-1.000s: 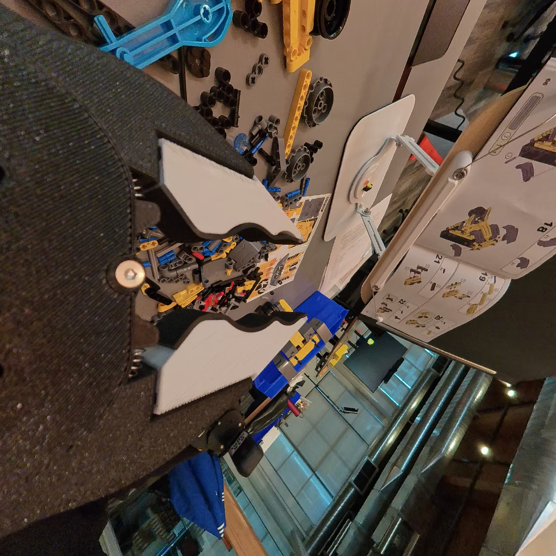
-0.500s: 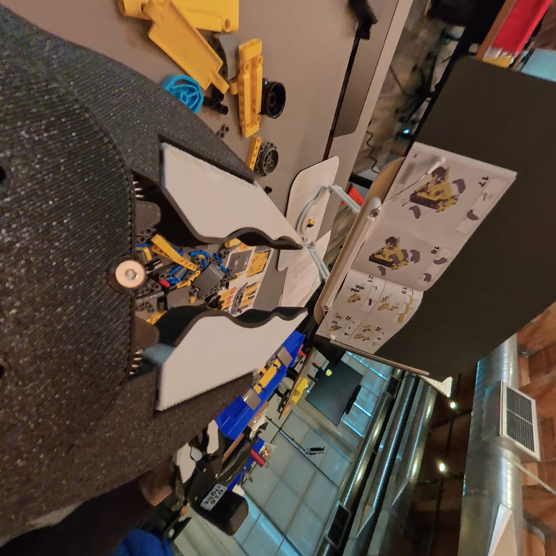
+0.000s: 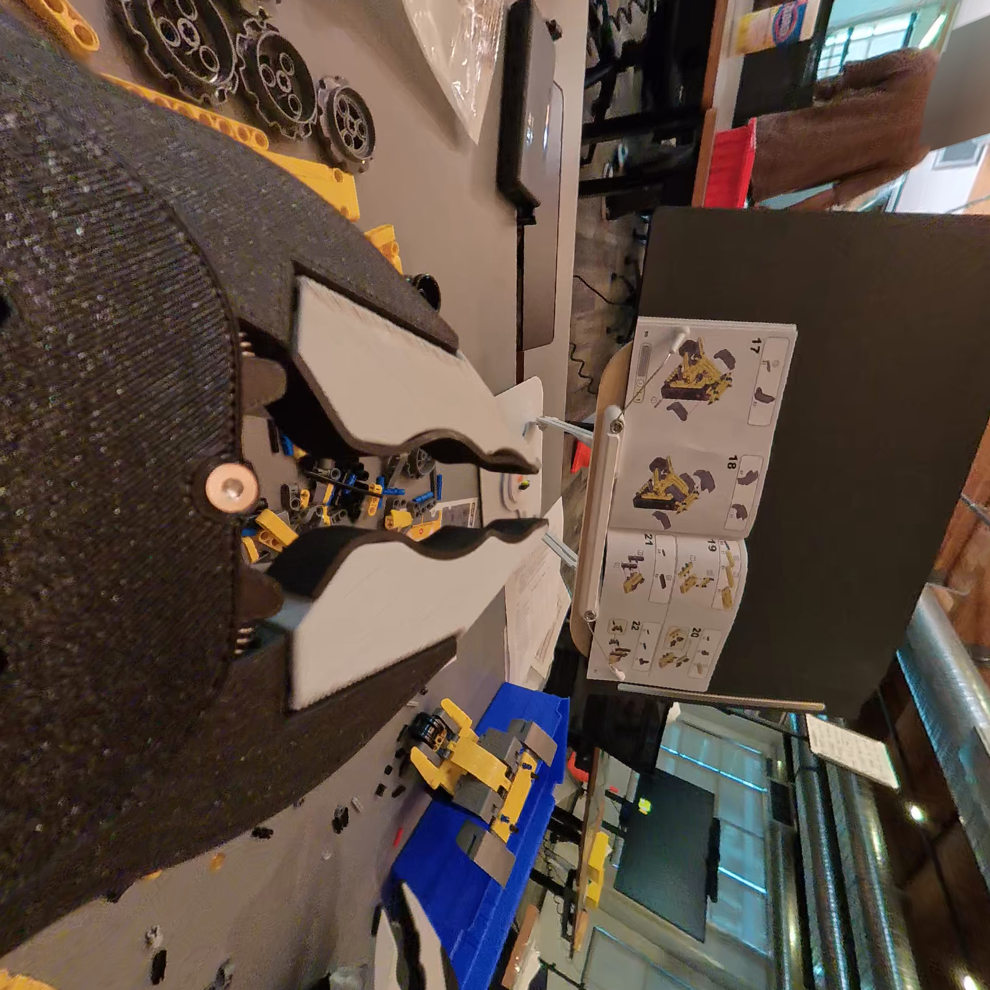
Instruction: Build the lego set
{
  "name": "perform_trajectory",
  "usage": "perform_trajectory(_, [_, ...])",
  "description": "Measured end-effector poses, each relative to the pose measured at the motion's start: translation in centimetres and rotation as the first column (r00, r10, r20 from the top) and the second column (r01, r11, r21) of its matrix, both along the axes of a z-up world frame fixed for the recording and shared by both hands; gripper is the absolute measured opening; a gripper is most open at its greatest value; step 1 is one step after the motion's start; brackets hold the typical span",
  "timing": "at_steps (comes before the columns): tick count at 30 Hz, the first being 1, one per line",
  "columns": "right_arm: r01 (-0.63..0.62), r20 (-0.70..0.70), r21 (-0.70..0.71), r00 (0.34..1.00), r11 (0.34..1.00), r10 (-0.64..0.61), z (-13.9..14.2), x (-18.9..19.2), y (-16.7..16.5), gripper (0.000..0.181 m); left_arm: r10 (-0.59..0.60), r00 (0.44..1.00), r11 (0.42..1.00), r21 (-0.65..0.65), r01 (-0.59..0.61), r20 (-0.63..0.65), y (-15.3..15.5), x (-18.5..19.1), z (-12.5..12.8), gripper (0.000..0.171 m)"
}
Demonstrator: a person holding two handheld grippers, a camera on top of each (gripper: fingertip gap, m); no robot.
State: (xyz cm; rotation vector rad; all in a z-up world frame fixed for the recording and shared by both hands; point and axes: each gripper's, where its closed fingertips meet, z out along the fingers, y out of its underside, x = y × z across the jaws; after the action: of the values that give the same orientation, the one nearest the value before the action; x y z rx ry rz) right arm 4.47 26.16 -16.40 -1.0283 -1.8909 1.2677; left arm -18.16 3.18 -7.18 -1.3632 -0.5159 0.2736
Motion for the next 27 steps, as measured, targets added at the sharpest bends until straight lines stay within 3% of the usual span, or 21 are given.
perform_trajectory(1, [-0.003, -0.004, -0.002, 1.0, 1.0, 0.003, 0.1, 0.0, -0.1, 0.001, 0.006, 1.0, 1.0, -0.001, -0.006, -0.004, -0.1, -0.1, 0.0, 0.014])
perform_trajectory(3, [-0.022, -0.014, -0.008, 1.0, 1.0, 0.022, 0.3, 0.2, -0.4, 0.0, 0.033, 0.999, 0.999, -0.017, -0.033, -0.02, -0.5, -0.6, 0.0, 0.017])
perform_trajectory(5, [-0.024, 0.001, -0.02, 1.0, 1.0, 0.024, 0.2, 0.1, -0.5, 0.016, 0.083, 0.995, 0.996, -0.034, -0.085, -0.052, -1.5, -1.5, 0.1, 0.016])
perform_trajectory(7, [-0.033, 0.01, -0.021, 0.999, 0.999, 0.033, 0.1, 0.2, -0.7, 0.0, 0.14, 0.986, 0.988, -0.057, -0.146, -0.096, -3.0, -2.6, 0.0, 0.013])
perform_trajectory(9, [-0.041, 0.011, -0.024, 0.999, 0.999, 0.041, 0.0, 0.2, -0.8, 0.0, 0.199, 0.971, 0.97, -0.112, -0.214, -0.133, -4.7, -4.1, -0.7, 0.012])
perform_trajectory(11, [-0.027, 0.019, -0.028, 0.999, 0.999, 0.028, -0.2, 0.0, -0.7, 0.024, 0.245, 0.959, 0.953, -0.146, -0.265, -0.14, -6.5, -5.3, -1.5, 0.012])
perform_trajectory(12, [-0.025, 0.03, -0.029, 0.999, 0.999, 0.025, -0.4, -0.1, -0.7, 0.02, 0.256, 0.958, 0.952, -0.14, -0.274, -0.133, -7.4, -5.7, -1.5, 0.012])
perform_trajectory(13, [-0.034, 0.046, -0.03, 0.998, 0.999, 0.035, -0.6, 0.0, -0.7, 0.004, 0.258, 0.959, 0.955, -0.121, -0.272, -0.12, -8.1, -5.9, -1.5, 0.012])
perform_trajectory(16, [-0.043, 0.054, -0.04, 0.998, 0.998, 0.045, -0.7, 0.0, -0.9, 0.001, 0.25, 0.967, 0.967, -0.036, -0.252, -0.042, -9.6, -6.5, -1.2, 0.012])
perform_trajectory(18, [-0.021, 0.049, -0.043, 0.999, 0.999, 0.023, -0.7, -0.4, -0.7, 0.03, 0.211, 0.977, 0.978, 0.001, -0.211, 0.014, -9.5, -6.6, -1.3, 0.012])
perform_trajectory(24, [-0.007, 0.072, -0.05, 0.997, 0.999, 0.01, -1.0, -0.7, -0.5, 0.036, 0.188, 0.982, 0.98, -0.064, -0.19, -0.031, -8.3, -6.0, -1.9, 0.011])
perform_trajectory(27, [0.007, 0.078, -0.047, 0.997, 0.999, -0.004, -1.2, -0.9, -0.3, 0.053, 0.165, 0.985, 0.981, -0.093, -0.17, -0.049, -7.5, -5.5, -2.2, 0.011])
